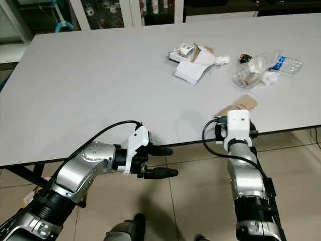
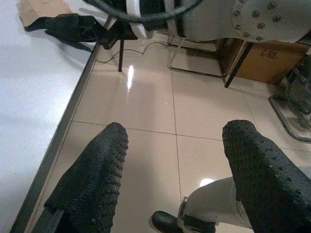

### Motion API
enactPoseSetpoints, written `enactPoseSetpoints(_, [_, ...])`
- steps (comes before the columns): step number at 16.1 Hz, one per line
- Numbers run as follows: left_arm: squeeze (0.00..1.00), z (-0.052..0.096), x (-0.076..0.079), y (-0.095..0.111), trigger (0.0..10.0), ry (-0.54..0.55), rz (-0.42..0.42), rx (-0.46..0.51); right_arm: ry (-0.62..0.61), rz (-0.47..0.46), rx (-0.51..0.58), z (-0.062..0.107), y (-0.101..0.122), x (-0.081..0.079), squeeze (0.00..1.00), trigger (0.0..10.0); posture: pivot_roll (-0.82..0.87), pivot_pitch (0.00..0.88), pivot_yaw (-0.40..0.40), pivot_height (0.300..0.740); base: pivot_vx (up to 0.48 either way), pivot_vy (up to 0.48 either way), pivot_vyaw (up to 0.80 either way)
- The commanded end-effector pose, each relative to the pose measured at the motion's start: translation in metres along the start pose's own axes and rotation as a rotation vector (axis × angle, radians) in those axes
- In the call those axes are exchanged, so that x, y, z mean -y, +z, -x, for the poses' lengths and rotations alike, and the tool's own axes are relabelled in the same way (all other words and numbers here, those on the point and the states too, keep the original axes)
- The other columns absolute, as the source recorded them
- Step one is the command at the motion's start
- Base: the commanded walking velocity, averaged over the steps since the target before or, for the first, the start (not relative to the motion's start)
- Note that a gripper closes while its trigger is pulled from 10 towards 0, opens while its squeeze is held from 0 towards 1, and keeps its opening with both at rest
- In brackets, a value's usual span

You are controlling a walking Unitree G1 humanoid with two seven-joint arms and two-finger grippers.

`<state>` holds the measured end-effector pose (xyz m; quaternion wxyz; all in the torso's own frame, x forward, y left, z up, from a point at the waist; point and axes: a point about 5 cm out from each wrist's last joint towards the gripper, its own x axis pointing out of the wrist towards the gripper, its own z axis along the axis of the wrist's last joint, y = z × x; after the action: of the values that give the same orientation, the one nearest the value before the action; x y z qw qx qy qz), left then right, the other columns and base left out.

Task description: Picking trash to rubbish bin

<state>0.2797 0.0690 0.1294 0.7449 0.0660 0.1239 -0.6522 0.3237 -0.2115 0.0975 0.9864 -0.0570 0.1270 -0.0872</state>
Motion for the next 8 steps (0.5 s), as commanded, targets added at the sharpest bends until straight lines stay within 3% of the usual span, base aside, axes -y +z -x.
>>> enactPoseSetpoints(1, [0.00, 0.000, 0.005, 0.001, 10.0, -0.023, -0.006, -0.004, 0.038, -0.081, -0.375, 0.020, -0.088, -0.003, 0.00, 0.0, 0.19, 0.211, 0.090, 0.740, 0.000, 0.000, 0.00])
enactPoseSetpoints(8, [0.00, -0.001, 0.006, -0.002, 10.0, -0.033, -0.001, -0.013, 0.120, -0.100, -0.408, 0.023, -0.099, -0.009, 0.00, 0.0, 0.19, 0.212, 0.089, 0.740, 0.000, 0.000, 0.00])
